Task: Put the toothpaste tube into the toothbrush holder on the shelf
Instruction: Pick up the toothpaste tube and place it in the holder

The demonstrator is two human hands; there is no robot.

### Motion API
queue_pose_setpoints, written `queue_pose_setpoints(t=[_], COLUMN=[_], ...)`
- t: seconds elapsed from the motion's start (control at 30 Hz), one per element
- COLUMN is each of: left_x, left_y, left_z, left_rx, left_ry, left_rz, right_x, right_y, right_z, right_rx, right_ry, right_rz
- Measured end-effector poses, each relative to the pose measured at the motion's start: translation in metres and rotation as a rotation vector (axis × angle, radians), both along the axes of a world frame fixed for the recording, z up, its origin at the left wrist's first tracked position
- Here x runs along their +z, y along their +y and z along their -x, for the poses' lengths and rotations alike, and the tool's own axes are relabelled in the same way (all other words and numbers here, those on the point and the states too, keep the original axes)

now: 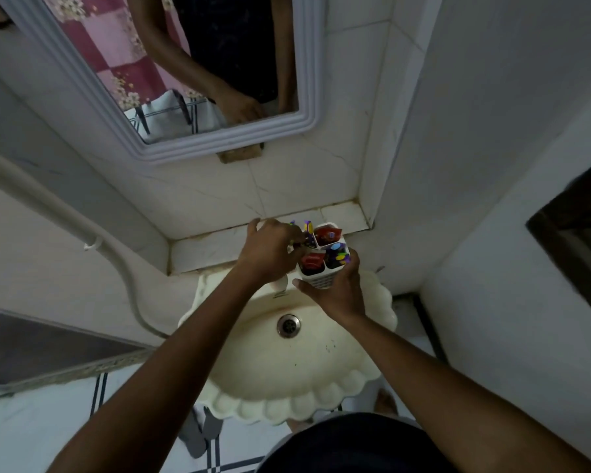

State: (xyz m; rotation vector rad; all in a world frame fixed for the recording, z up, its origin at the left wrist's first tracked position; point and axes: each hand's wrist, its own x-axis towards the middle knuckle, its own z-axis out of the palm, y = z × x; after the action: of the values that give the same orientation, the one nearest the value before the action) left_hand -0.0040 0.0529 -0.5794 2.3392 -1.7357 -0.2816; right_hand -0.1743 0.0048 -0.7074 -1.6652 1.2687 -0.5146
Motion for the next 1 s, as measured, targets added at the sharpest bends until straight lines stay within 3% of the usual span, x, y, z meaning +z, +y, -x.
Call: queue_pose_setpoints(t=[0.23,0.43,0.7,1.0], left_x=[-0.004,-0.004,0.025,0.089], left_y=[0.013,0.020,0.024,0.043], left_z=[-0.012,-0.015,0.010,0.078], left_rx=[0.104,0.134,0.092,0.230], left_ry=[0.254,0.353,0.314,0.233], left_rz=[0.262,0.366,0.434,0.567], right_x=[0.001,0.034,0.092,0.193], right_y=[-0.005,-0.013,-0.024,-0.032], right_z=[-0.005,0.005,0.034,0.091], right_rx=[-0.097,-0.180,-0.248,-0.145], right_ry=[-0.119,-0.158,-0.225,-0.359], right_rz=[0.062,0.174,0.288,0.430])
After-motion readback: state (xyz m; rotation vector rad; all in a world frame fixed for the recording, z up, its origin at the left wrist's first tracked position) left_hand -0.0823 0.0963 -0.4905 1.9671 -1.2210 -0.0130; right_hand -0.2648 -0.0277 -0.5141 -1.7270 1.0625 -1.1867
